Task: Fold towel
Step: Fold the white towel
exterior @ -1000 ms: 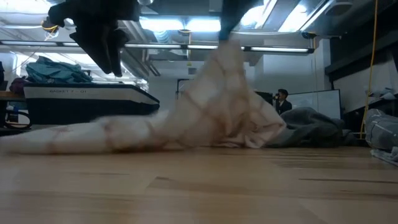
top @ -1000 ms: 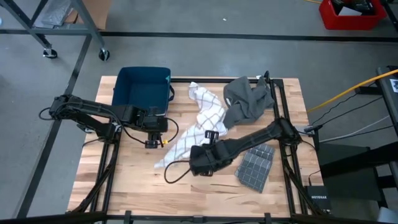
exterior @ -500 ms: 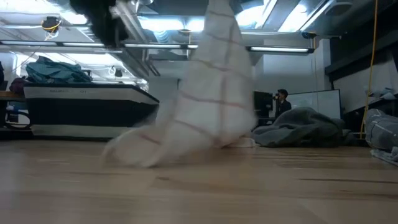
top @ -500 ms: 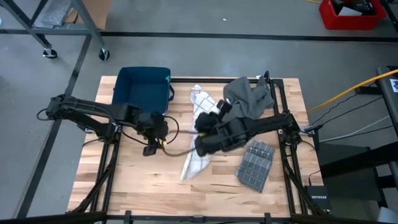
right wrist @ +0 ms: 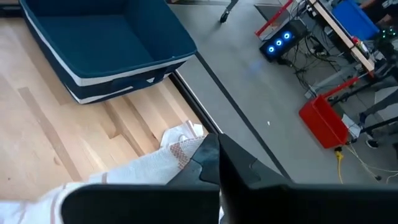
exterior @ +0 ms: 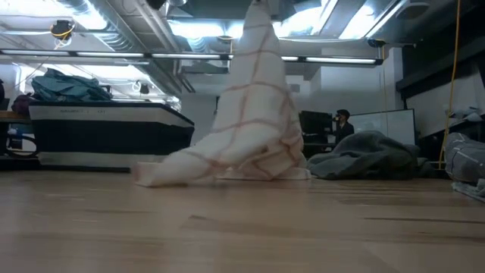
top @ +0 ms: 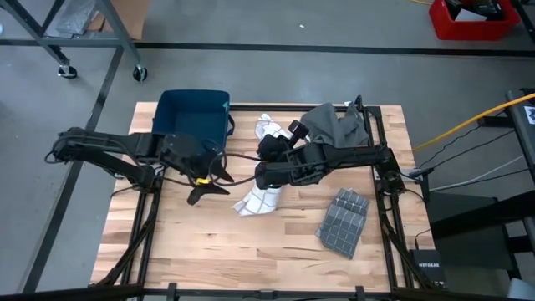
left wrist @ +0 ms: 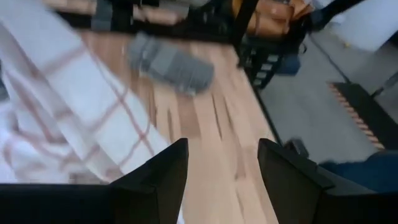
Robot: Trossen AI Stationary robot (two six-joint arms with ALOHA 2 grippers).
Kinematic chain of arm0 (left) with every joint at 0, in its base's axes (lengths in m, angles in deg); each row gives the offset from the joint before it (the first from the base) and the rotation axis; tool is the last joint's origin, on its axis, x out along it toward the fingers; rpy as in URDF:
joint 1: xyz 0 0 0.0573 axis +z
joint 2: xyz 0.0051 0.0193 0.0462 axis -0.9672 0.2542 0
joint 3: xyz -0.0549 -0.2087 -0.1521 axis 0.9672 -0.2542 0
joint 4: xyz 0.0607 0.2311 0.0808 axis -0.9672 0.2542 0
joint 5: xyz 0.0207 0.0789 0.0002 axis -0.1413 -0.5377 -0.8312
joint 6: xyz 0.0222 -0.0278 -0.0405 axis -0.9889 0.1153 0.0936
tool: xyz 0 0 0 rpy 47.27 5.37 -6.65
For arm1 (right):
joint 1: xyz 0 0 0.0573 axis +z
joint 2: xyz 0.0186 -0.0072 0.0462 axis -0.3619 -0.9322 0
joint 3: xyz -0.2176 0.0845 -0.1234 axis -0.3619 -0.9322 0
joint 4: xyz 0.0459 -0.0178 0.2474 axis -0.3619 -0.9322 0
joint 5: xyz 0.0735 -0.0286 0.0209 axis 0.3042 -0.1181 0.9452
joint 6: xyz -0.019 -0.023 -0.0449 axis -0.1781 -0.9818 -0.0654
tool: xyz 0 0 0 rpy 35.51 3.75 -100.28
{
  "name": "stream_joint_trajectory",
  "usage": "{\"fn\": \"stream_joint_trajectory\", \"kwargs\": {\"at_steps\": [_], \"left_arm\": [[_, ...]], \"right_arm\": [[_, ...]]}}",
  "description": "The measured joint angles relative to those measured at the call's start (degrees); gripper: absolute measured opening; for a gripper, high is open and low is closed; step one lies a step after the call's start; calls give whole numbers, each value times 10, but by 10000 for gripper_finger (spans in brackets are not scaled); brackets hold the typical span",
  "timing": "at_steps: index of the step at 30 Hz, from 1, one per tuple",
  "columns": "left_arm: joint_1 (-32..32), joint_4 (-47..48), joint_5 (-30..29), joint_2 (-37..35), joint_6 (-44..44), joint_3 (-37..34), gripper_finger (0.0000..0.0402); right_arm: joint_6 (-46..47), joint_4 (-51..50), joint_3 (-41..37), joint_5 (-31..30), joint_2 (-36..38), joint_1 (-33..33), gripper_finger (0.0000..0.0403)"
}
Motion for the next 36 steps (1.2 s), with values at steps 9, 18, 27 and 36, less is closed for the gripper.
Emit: {"fn": "stream_joint_trajectory", "kwargs": {"at_steps": [9, 18, 27, 36], "left_arm": [[-34, 92, -38, 70, -56, -16, 186], [-71, 57, -51, 110, -83, -117, 186], [-98, -94, -115, 111, -182, -214, 186], [-98, -154, -127, 115, -259, -265, 186]], "right_arm": [[-13, 0, 0, 11, 0, 0, 0], [-14, 0, 0, 25, 0, 0, 0], [-14, 1, 0, 28, 0, 0, 0], [-14, 1, 0, 46, 0, 0, 0]]}}
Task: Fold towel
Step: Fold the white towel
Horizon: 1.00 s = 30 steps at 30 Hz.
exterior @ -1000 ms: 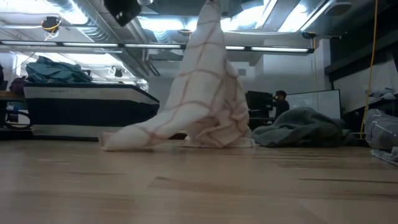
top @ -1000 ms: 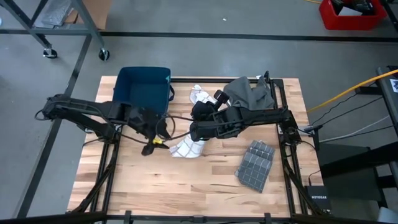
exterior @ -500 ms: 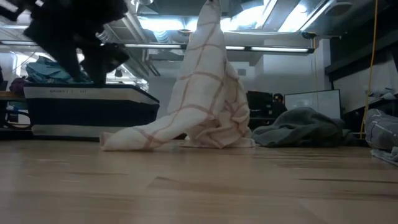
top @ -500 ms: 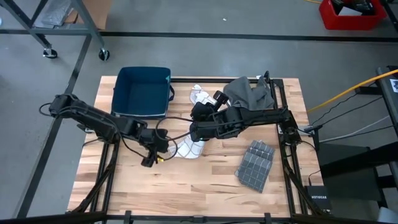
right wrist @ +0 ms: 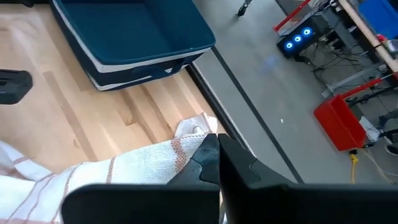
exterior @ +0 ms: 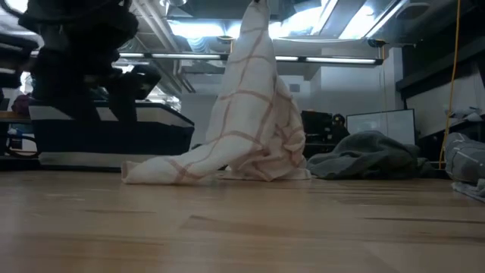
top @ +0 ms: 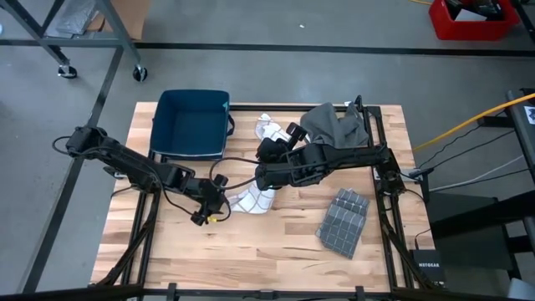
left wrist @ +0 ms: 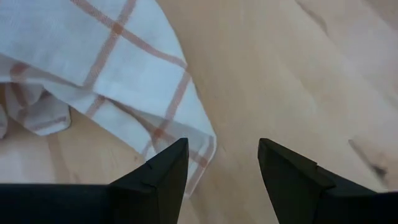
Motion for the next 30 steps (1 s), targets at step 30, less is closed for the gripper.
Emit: {"fn": "stream_joint_trajectory", "kwargs": {"at_steps": [30], "left_arm": [[35, -123, -47, 180, -14, -1, 183]], "right_arm": [[-28, 58, 0, 51, 0, 0, 0]]}}
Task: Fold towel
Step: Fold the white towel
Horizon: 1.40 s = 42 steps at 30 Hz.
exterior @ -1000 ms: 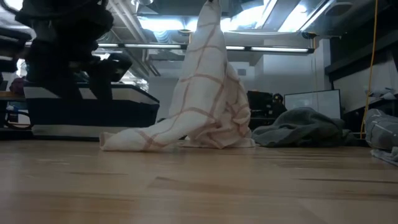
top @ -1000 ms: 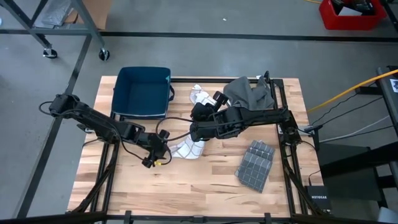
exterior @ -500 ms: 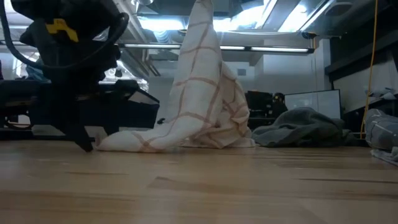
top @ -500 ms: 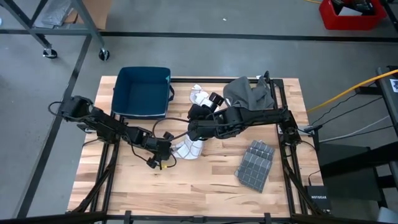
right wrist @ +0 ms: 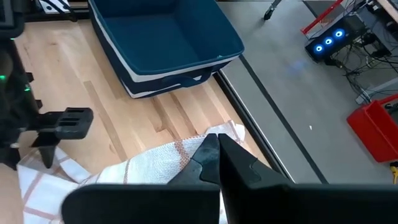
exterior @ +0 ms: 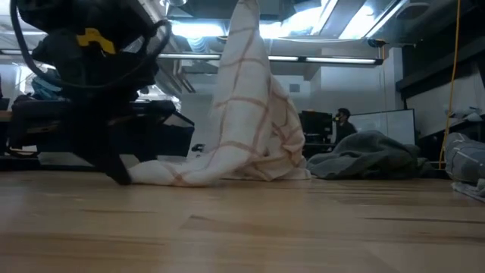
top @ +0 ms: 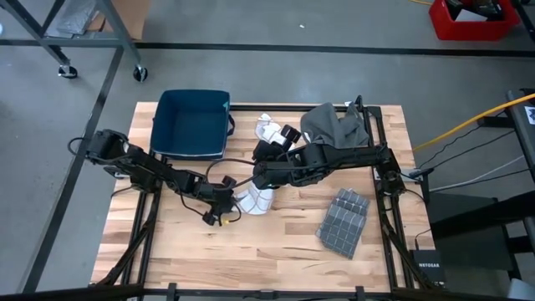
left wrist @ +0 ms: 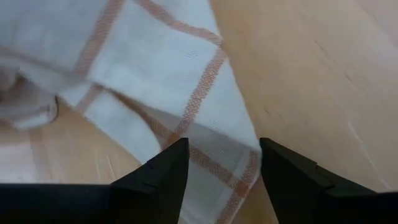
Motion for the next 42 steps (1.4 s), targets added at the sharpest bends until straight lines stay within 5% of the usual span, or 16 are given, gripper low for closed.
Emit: {"fn": "stream_joint_trajectory", "kwargs": {"at_steps": [4, 11, 15, 22, 31, 37, 42], "left_arm": [[-1, 4, -5, 1, 63, 0, 142], [-19, 19, -14, -4, 142, 0, 12], [-31, 42, -25, -46, 188, -2, 6], [-38, 234, -43, -207, 224, 40, 2], [-33, 397, -128, -391, 221, 179, 1], [1, 348, -229, -420, 79, 301, 1], [43, 252, -247, -412, -37, 369, 0]], "right_arm": [[0, 0, 0, 3, 0, 0, 0], [0, -3, 0, 3, 0, 0, 0], [0, -9, 0, 3, 0, 1, 0], [0, -33, 0, 2, 20, 1, 0], [3, -19, 0, 3, 69, 1, 0], [-45, 63, 0, -14, 111, 0, 0], [-116, 183, 0, -43, 152, 0, 0]]}}
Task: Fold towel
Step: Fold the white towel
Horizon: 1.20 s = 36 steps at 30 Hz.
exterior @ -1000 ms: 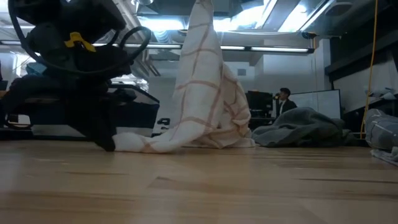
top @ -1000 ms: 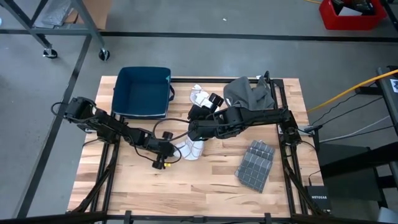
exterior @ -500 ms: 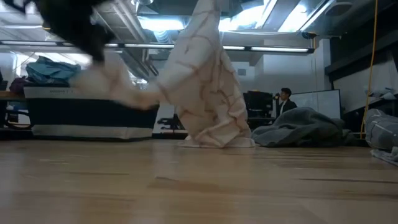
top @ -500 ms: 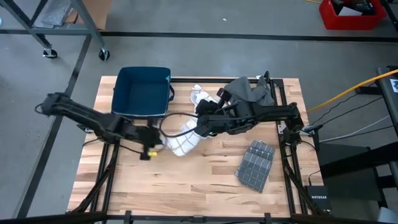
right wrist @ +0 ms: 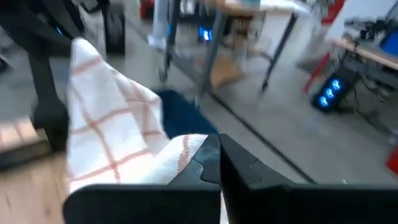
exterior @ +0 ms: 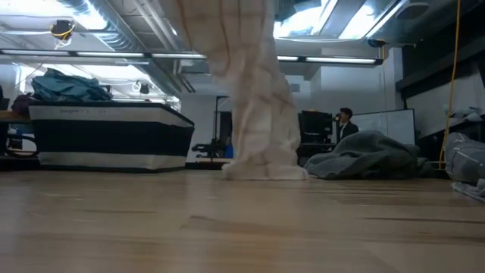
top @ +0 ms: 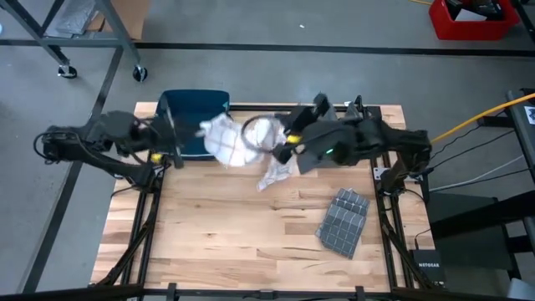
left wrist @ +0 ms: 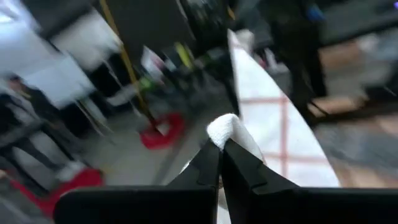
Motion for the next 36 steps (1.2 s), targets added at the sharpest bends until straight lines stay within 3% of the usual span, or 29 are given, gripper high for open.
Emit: {"fn": "stream_joint_trajectory", "kwargs": {"at_steps": [13, 19, 23, 28, 36], "left_arm": [[106, -311, 1, 80, -190, 126, 0], [139, -334, 11, 139, -216, 209, 0], [143, -284, 13, 163, -208, 234, 0], [141, -195, 13, 176, -206, 235, 0], [140, -80, 60, 178, -217, 234, 0]], "right_arm": [[-214, 343, 0, 0, 67, 0, 0], [-275, 441, 0, 15, 70, 0, 0], [-273, 419, 0, 25, 69, 0, 0], [-183, 297, 0, 32, 55, 0, 17], [-60, 151, 0, 54, 16, 0, 97]]}}
